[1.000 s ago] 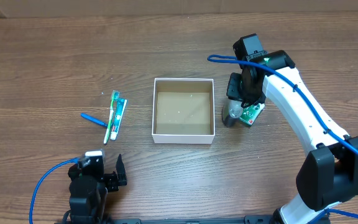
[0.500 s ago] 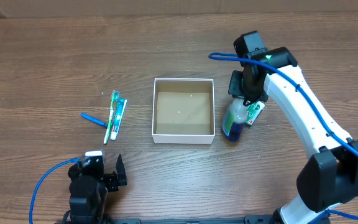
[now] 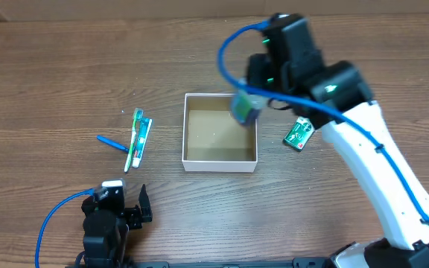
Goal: Pack container
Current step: 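Lift the pump bottle and lower it into the box, then release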
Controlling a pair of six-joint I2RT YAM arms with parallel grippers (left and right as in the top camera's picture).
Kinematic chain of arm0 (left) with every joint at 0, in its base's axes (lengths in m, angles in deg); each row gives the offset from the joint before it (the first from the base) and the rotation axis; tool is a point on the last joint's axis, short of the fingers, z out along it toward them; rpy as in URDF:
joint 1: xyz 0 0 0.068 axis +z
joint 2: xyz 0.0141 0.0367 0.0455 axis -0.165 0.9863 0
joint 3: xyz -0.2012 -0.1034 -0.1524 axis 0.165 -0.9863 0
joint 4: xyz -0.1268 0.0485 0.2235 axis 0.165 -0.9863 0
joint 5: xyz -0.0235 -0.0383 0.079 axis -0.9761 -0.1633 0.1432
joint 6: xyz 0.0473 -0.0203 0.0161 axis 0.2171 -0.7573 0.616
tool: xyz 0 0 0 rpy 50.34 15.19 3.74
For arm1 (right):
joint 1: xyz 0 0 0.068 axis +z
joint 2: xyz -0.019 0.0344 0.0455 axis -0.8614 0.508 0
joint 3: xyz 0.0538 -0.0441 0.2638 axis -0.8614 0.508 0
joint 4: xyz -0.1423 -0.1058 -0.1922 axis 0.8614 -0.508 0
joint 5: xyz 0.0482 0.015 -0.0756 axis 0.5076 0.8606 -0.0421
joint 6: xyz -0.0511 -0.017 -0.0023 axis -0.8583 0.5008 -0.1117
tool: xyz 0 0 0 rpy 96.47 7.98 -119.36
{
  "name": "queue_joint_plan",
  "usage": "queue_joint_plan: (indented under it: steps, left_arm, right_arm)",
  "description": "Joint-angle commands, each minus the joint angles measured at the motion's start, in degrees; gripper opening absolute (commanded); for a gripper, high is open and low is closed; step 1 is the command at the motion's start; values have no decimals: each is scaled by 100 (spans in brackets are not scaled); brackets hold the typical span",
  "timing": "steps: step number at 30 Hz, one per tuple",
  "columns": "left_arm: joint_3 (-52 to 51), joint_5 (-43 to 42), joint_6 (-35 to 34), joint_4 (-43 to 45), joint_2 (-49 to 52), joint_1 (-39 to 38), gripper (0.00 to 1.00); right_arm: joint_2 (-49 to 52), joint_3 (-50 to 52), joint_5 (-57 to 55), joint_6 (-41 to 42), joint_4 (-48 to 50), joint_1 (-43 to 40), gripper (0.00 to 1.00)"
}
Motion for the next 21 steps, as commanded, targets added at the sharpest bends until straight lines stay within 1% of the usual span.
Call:
queue_joint_plan:
  steps: [1, 6, 9, 10, 11, 13, 21]
  left_arm:
    - [-74, -46, 90, 0, -59, 31, 100]
    - [-76, -46, 90, 0, -59, 31, 100]
    - [-74, -46, 90, 0, -59, 31, 100]
    - [-74, -46, 90, 0, -59, 31, 100]
    - [-76, -46, 90, 0, -59, 31, 100]
    - [-76, -46, 90, 0, -59, 31, 100]
    - [-74, -46, 90, 0, -59, 31, 100]
  right_arm:
    - [332, 92, -647, -146, 197, 223, 18]
    - [1049, 127, -686, -168, 149, 210, 18]
    - [1311, 127, -752, -166, 205, 210, 18]
    - [1362, 127, -811, -166, 251, 210, 19]
    - [1401, 127, -835, -166, 299, 210, 23]
    - [1423, 127, -905, -164, 380, 210, 34]
    - [1412, 127, -970, -164, 407, 212, 35]
